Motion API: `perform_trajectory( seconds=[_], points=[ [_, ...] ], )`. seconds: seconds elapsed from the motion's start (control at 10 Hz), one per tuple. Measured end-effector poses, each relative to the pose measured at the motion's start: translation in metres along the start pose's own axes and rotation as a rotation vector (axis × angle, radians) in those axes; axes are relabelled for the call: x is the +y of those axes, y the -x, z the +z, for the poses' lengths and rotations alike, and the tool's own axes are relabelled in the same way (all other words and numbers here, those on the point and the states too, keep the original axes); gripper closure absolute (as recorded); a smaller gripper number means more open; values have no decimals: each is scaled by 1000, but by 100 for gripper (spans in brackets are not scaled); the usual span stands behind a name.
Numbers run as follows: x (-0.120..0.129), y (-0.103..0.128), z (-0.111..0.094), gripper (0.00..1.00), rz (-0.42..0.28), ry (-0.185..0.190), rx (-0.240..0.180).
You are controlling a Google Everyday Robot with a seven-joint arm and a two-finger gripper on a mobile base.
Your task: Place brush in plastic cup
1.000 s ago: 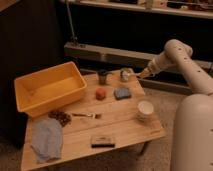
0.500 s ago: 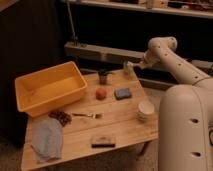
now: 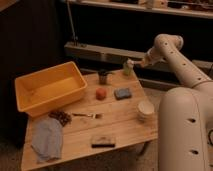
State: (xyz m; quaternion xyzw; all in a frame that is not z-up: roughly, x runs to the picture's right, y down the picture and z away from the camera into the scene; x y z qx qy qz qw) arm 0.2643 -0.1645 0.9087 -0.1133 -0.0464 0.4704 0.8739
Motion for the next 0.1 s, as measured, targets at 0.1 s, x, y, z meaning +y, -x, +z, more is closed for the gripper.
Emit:
perform_trajectory(
  seconds=[0.1],
  points=[
    [-3, -4, 1, 100, 22, -2, 1]
  ],
)
